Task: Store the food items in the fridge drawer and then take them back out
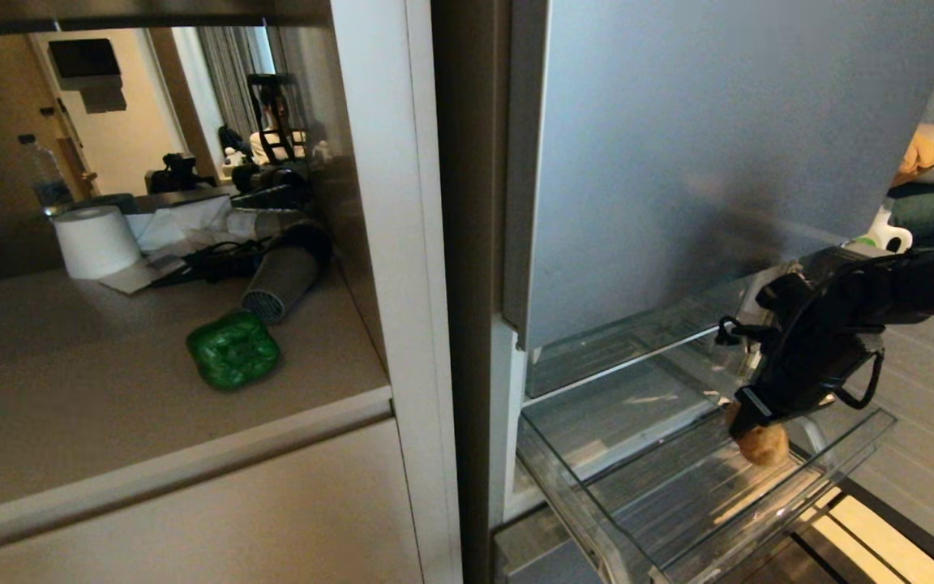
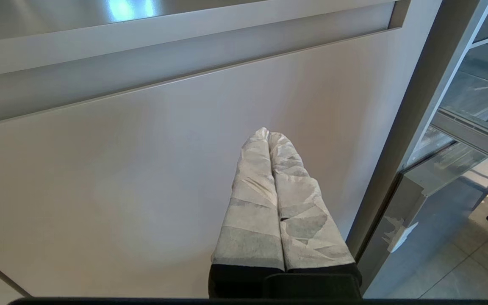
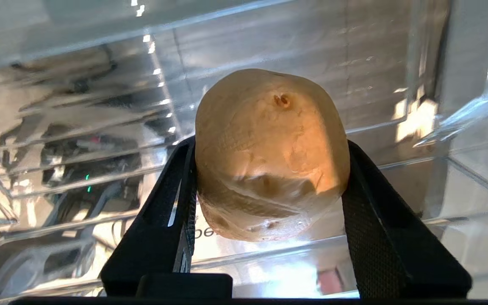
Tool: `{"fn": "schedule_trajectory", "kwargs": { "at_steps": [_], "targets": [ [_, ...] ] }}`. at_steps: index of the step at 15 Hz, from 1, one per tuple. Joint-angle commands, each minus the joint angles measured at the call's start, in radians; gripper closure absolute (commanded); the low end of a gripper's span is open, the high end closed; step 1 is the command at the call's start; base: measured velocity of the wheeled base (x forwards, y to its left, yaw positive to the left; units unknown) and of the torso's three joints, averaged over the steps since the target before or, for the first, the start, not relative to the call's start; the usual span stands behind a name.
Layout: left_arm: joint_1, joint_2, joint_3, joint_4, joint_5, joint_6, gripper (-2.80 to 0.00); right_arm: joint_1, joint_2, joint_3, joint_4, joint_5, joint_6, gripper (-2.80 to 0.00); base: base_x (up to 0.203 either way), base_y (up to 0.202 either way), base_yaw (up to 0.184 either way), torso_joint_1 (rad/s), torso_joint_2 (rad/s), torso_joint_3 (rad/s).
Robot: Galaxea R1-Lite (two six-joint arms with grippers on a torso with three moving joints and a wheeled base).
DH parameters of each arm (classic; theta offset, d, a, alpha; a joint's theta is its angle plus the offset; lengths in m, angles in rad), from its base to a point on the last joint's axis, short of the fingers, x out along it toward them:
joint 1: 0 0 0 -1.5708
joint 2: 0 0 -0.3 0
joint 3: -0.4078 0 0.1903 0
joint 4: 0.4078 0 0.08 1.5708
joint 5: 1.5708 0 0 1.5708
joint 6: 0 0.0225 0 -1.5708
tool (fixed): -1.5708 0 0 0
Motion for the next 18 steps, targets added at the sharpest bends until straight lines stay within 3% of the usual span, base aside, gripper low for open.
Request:
{"fn": "schedule_trajectory", "kwargs": {
  "at_steps": [1, 7, 18],
  "targets": [
    [0.0, 0.002, 0.011, 0.0, 0.0, 0.0, 0.0, 0.002, -0.054, 0.047, -0.024, 0.001, -0.002, 0.0, 0.0, 0.0, 0.0, 0.0, 0.0, 0.0],
    [0.0, 0.002, 0.011, 0.0, 0.0, 0.0, 0.0, 0.016, -0.19, 0.22, -0.152, 0.001, 0.0, 0.0, 0.0, 0.0, 0.0, 0.0, 0.0, 0.0],
    [0.0, 0.002, 0.011, 0.0, 0.0, 0.0, 0.0, 0.016, -0.484, 0.483, -0.202, 0.002, -0.001, 0.0, 0.0, 0.0, 0.0, 0.0, 0.0, 0.0]
  ]
}}
